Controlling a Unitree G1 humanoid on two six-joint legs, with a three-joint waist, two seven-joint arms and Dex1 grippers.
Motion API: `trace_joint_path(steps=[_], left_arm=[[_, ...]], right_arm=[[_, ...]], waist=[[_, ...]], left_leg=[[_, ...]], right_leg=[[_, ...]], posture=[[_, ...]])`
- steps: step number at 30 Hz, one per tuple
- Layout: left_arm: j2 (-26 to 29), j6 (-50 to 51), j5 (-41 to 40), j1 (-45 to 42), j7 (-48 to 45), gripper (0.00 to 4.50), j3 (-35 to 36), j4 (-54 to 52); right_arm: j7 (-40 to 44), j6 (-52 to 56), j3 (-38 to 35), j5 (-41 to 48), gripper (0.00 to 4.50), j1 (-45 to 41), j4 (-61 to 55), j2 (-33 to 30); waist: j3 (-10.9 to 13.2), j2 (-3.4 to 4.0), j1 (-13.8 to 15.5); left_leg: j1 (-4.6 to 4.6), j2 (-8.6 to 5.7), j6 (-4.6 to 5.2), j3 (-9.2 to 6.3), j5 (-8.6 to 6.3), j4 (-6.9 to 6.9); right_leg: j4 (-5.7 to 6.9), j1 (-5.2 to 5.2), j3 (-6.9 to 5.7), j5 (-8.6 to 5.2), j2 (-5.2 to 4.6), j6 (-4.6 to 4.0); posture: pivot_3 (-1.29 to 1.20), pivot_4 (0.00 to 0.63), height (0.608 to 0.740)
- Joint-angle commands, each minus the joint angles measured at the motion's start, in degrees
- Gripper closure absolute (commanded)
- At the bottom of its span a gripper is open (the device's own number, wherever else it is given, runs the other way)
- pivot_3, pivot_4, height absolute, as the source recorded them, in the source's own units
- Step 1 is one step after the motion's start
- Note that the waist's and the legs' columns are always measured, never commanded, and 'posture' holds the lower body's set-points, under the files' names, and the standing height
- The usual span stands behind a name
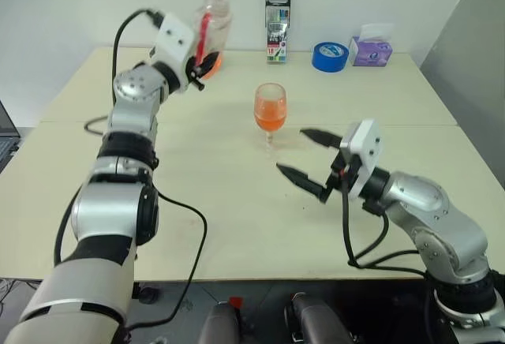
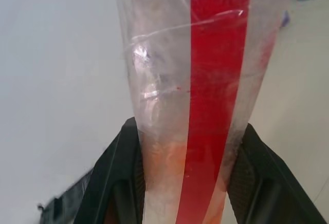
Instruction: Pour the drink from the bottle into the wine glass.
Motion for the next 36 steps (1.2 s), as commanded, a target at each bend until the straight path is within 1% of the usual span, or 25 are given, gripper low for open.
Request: trace_joint_path(steps=[1,3,5,8,10,12,16,22,24,27,30,31,33,36], left_arm=[[-1.3,6.5,-5.1,9.0,7.2,2.83,5.9,-11.5],[-2.6,9.0,-7.8,14.7,10.2,2.83,8.8,-17.2],[-3.7,10.4,-10.0,19.4,11.9,2.83,11.0,-21.4],[-4.8,10.8,-12.2,24.5,13.0,2.83,12.8,-24.8],[-5.4,9.3,-13.9,27.3,12.1,2.83,13.8,-25.4],[-5.6,8.3,-14.8,28.9,11.3,2.83,14.1,-24.6],[-6.0,7.0,-16.5,29.6,10.3,2.83,15.0,-19.9],[-4.9,1.7,-14.4,28.3,9.0,2.83,13.2,-10.8],[-4.7,-0.1,-13.4,27.7,9.3,2.11,12.6,-8.2],[-4.7,-1.7,-12.7,27.0,9.2,1.17,11.8,-6.0],[-4.8,-2.3,-12.9,26.6,9.0,0.26,11.7,-5.3],[-4.8,-2.3,-12.9,26.7,9.0,0.04,11.6,-5.4],[-4.8,-2.0,-13.0,27.1,8.8,0.04,11.3,-6.3],[-4.6,0.6,-12.8,29.8,9.4,0.04,10.7,-10.8]], right_arm=[[2.9,-1.7,-0.8,1.9,0.0,0.7,-2.3,-0.6],[3.3,-1.7,-0.8,1.8,0.0,0.6,-1.5,-0.1],[3.5,-2.0,-0.5,1.6,0.0,0.5,-0.7,0.2],[4.0,-2.3,-0.2,1.2,0.0,0.7,0.2,0.5],[4.0,-2.3,0.1,0.9,0.0,0.6,0.7,0.8],[4.0,-2.3,0.2,0.7,0.0,0.5,1.1,0.9],[4.1,-2.2,0.1,0.5,0.0,0.0,1.6,1.1],[3.3,-1.5,-0.3,0.4,0.0,-0.6,2.0,1.6],[2.7,-1.2,-0.6,0.6,0.0,-0.7,2.2,2.1],[2.0,-0.8,-0.8,0.6,0.0,-0.5,2.2,2.7],[1.8,-0.7,-0.7,0.5,0.0,-0.2,1.8,2.8],[1.5,-0.7,-0.7,0.5,0.0,0.0,1.7,2.9],[1.0,-0.5,-0.9,0.6,0.0,0.5,1.3,3.0],[-0.9,0.3,-1.1,-0.1,0.0,3.2,-0.2,2.8]], waist=[[0.0,0.0,-0.1],[0.0,-0.04,0.0],[0.0,-0.05,0.2],[0.0,-0.05,0.3],[0.0,-0.05,0.5],[0.0,-0.06,0.5],[0.0,-0.07,0.6],[0.0,-0.08,0.4],[-0.1,-0.08,0.4],[-0.1,-0.08,0.4],[-0.1,-0.08,0.4],[-0.1,-0.08,0.4],[-0.1,-0.08,0.4],[-0.1,-0.08,0.4]], left_leg=[[0.06,0.02,0.0,0.02,0.0,0.11],[0.33,0.03,-0.01,0.06,0.01,0.13],[0.39,0.1,-0.03,-0.02,0.02,0.13],[0.37,0.11,-0.03,-0.04,0.02,0.13],[0.35,0.1,-0.03,-0.03,0.02,0.12],[0.37,0.05,-0.03,-0.02,0.02,0.12],[0.37,0.0,-0.03,-0.03,0.02,0.12],[0.4,0.01,-0.03,-0.02,0.01,0.1],[0.42,0.01,-0.02,-0.01,0.01,0.09],[0.45,0.0,-0.02,0.0,0.01,0.09],[0.42,0.01,-0.02,0.01,0.01,0.06],[0.4,0.01,-0.02,0.01,0.01,0.06],[0.41,0.01,-0.02,0.01,0.01,0.06],[0.4,0.01,-0.02,0.01,0.01,0.05]], right_leg=[[0.2,0.01,0.05,0.0,-0.01,0.0],[0.35,0.12,0.11,-0.01,-0.01,0.02],[0.38,0.17,0.03,-0.14,0.03,0.24],[0.37,0.16,0.02,-0.09,0.05,0.15],[0.34,0.16,0.02,0.0,0.03,0.0],[0.33,0.19,0.03,0.0,0.02,0.0],[0.32,0.21,0.0,-0.01,0.04,0.01],[0.31,0.2,0.01,-0.01,0.05,0.01],[0.31,0.22,0.02,-0.03,0.07,0.04],[0.31,0.24,0.04,-0.15,0.09,0.24],[0.28,0.22,0.04,-0.14,0.09,0.23],[0.28,0.21,0.04,-0.14,0.09,0.23],[0.28,0.21,0.04,-0.14,0.09,0.24],[0.27,0.21,0.04,-0.15,0.09,0.24]], posture=[[0.0,0.15,0.74],[0.0,0.15,0.74],[0.0,0.15,0.74],[0.0,0.15,0.74],[0.0,0.15,0.74],[0.0,0.15,0.74],[0.0,0.15,0.74],[0.0,0.15,0.74],[0.0,0.15,0.74],[0.0,0.15,0.74],[0.0,0.15,0.74],[0.0,0.15,0.74],[0.0,0.15,0.74],[0.0,0.15,0.74]])
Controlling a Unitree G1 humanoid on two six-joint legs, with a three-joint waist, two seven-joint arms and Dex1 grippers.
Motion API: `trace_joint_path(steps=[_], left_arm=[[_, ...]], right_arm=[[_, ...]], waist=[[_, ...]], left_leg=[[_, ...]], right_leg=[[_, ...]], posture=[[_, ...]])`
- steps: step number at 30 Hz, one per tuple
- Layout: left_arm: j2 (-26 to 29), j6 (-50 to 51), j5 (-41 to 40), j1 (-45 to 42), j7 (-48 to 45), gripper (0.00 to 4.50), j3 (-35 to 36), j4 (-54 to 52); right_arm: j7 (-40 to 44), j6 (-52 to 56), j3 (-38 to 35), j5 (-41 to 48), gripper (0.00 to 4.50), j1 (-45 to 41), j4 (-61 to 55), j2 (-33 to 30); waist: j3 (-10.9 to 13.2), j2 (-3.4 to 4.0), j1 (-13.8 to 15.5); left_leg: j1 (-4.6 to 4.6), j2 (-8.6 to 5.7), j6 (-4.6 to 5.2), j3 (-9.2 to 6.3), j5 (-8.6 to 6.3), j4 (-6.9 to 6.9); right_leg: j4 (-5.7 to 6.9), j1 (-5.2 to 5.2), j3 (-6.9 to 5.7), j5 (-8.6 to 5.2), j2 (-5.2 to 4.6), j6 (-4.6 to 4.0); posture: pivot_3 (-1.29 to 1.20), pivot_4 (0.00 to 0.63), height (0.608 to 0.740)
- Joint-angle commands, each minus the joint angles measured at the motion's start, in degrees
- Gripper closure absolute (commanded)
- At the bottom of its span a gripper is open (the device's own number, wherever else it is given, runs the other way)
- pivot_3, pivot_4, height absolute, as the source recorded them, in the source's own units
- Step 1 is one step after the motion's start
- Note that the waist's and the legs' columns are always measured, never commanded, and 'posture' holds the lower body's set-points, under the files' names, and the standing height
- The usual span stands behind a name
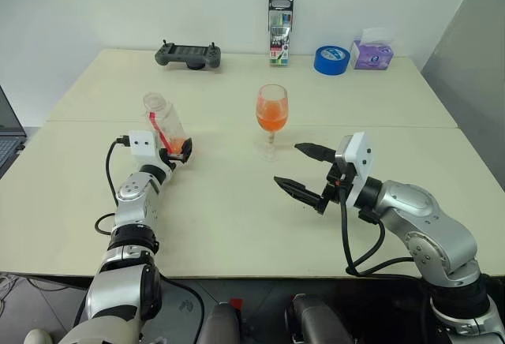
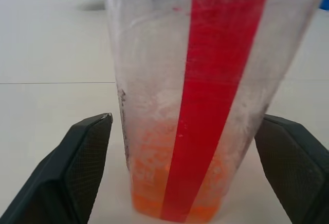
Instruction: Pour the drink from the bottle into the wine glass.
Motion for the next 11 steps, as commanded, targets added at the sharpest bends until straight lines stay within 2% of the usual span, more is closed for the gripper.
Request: trace_joint_path(steps=[1,4,8,11], left_arm=[[0.9,3.1,0.2,2.8,1.1,0.04,-0.5,-7.9],[0.4,14.8,-2.3,14.1,3.6,0.04,0.2,-28.6],[-1.8,30.3,-8.3,24.2,9.0,0.04,2.1,-51.9],[-2.4,37.8,-9.4,27.7,12.4,0.04,2.0,-62.3]], right_arm=[[-2.9,1.0,-1.4,-0.7,0.0,3.1,-4.0,-0.4],[-14.7,4.2,-4.8,-6.4,0.0,9.4,-7.4,1.9],[-26.7,8.1,-6.2,-12.8,0.0,12.9,-9.5,7.0],[-30.7,10.1,-5.6,-15.1,0.0,14.2,-10.1,9.9]], waist=[[0.0,0.0,0.0],[0.0,0.0,-0.1],[0.0,0.0,-0.1],[0.0,0.0,0.0]], left_leg=[[-0.01,0.01,0.0,0.0,0.0,-0.02],[0.0,0.11,-0.01,0.06,0.0,-0.05],[0.01,0.29,-0.08,0.09,0.02,-0.1],[0.05,0.2,-0.19,0.04,0.08,-0.1]], right_leg=[[-0.01,0.0,0.01,0.0,0.0,0.0],[-0.03,-0.01,0.09,0.0,-0.1,0.0],[0.02,-0.08,0.2,-0.02,-0.15,0.02],[0.02,-0.04,0.14,-0.04,-0.14,0.06]], posture=[[0.0,0.15,0.74],[0.0,0.15,0.74],[0.0,0.15,0.74],[0.0,0.15,0.74]])
